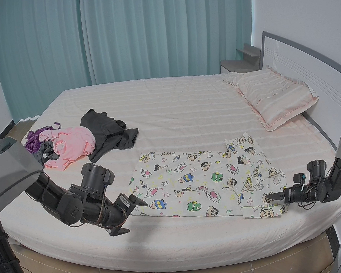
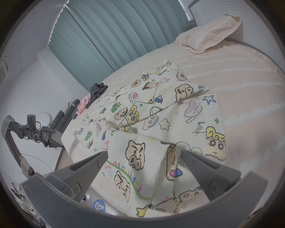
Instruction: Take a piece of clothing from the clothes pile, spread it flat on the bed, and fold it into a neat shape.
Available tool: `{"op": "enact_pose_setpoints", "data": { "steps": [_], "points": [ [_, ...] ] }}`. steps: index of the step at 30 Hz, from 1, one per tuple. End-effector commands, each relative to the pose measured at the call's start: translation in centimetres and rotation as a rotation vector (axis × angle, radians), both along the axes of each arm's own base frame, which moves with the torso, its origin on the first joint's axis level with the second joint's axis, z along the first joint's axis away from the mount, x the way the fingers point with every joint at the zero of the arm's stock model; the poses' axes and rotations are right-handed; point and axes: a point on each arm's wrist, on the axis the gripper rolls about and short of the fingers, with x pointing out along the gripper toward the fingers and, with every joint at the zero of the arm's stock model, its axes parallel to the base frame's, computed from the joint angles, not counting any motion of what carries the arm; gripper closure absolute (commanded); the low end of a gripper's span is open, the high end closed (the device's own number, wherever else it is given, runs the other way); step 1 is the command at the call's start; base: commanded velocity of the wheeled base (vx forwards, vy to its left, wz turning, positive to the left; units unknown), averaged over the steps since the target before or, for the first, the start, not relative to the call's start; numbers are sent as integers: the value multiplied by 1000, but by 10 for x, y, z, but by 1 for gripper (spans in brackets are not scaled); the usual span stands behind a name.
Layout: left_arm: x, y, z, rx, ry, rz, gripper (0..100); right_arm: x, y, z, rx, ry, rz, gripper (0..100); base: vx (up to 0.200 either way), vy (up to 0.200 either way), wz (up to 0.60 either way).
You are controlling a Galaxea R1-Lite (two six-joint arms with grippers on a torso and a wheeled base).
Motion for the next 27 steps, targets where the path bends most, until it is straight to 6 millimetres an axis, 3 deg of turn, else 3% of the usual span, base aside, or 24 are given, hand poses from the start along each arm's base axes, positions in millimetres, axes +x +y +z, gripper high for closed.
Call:
{"op": "enact_pose_setpoints", "data": {
  "steps": [1,8,9,27],
  "points": [
    [0,0,-1,0,1,0,0,4,-3,-13,7,22,-4,0,0,0,0],
    [0,0,-1,0,1,0,0,3,-2,-16,54,24,33,0,0,0,0],
    [0,0,-1,0,1,0,0,4,-2,-16,57,24,32,100,0,0,0],
    [1,0,0,0,0,0,0,19,-16,2,69,-48,-25,100,0,0,0]
  ]
}}
